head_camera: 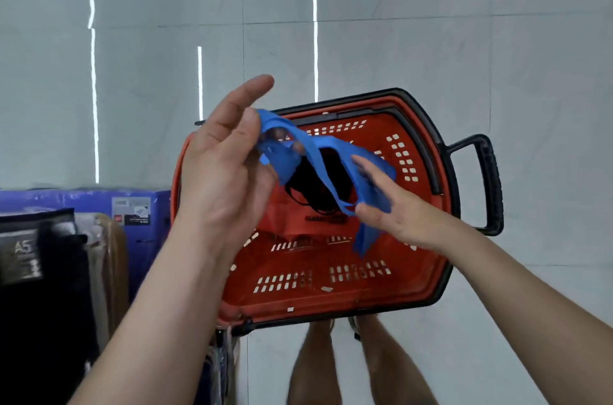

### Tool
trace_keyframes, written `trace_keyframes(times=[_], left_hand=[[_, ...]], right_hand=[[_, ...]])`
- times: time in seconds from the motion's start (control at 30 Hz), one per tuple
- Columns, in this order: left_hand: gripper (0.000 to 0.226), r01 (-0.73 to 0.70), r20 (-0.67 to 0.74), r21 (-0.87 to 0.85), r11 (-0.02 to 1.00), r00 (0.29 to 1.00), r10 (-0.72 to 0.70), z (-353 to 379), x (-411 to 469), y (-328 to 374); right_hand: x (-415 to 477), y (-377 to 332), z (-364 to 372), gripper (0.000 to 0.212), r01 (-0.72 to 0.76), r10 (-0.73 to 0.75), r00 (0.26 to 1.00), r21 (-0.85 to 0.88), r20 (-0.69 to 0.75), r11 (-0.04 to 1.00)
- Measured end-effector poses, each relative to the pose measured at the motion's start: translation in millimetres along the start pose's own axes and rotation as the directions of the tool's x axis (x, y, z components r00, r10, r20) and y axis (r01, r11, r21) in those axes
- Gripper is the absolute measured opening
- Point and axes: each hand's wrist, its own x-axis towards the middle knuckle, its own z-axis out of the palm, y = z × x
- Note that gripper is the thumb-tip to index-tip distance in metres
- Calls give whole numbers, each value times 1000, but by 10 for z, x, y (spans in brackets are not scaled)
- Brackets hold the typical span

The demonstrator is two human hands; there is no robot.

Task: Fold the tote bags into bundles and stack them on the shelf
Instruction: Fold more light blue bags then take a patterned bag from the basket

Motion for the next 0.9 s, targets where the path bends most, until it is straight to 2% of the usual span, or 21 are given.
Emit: trace_keyframes(times=[0.03,0.1,0.13,0.2,0.27,0.33,0.37,0.4,0.43,0.5,0.53,0.57,0.6,0.63,0.67,0.7,0.77,0.8,0.83,0.87,0.9], left_hand=[[28,-5,10,-29,1000,1000,5,58,-22,86],[29,-6,41,-36,999,999,7,228,-111,262],[29,-8,58,-28,1000,998,10,323,-167,350],[29,-29,77,15,999,997,28,471,-271,524],[30,-155,53,229,961,988,147,488,-366,759],[52,-242,1,614,751,952,306,398,-463,971],[65,-206,-50,745,635,931,362,342,-571,1036],[74,-139,-125,791,595,916,380,305,-726,1067],[78,-84,-173,785,614,921,348,281,-931,1052],[86,-42,-74,731,681,988,139,303,-1405,921],[97,-10,33,748,664,999,-22,379,-1656,838],[107,-21,144,805,592,976,-161,474,-1879,763],[109,-74,200,869,490,957,-211,541,-2039,674],[100,-129,204,915,382,966,-162,582,-2131,616],[79,-149,166,936,320,986,-28,598,-2156,603],[53,-120,93,943,312,991,101,611,-2149,643],[15,-45,-49,927,372,970,239,644,-2104,824],[10,-55,-49,918,393,967,251,666,-2082,948],[16,-72,-33,911,406,969,244,703,-2085,1069],[23,-91,-17,898,431,971,240,770,-2118,1189],[26,-109,-14,871,480,969,247,862,-2153,1302]], right_hand=[[-64,-67,31,113,19,-21,999,-49,-44,999],[-150,-214,161,116,32,-82,960,-185,-268,982],[-173,-315,222,101,49,-129,896,-193,-426,980],[-227,-544,257,52,129,-185,731,-133,-657,983],[-377,-884,152,28,137,-201,668,-147,-717,980],[-570,-1194,-71,29,81,-171,688,-159,-706,984],[-670,-1329,-198,30,42,-104,718,-106,-689,993],[-787,-1476,-319,27,11,-20,761,-19,-649,1000],[-901,-1608,-432,22,-29,70,807,78,-587,997],[-1141,-1890,-615,19,-118,200,870,204,-450,972],[-1269,-2019,-669,18,-139,231,884,243,-407,960],[-1404,-2129,-708,17,-148,242,892,260,-383,954],[-1536,-2221,-728,16,-152,249,897,275,-364,949],[-1661,-2298,-729,16,-156,261,898,298,-354,942],[-1758,-2378,-729,16,-155,284,892,353,-352,923],[-1862,-2448,-719,17,-127,296,891,438,-343,890],[-2103,-2558,-667,22,14,244,925,666,-293,746],[-2217,-2566,-655,35,88,187,942,745,-278,661],[-2345,-2571,-627,53,128,137,953,769,-270,626],[-2493,-2595,-563,69,137,85,964,745,-251,652],[-2645,-2614,-476,83,129,35,974,675,-225,727]])
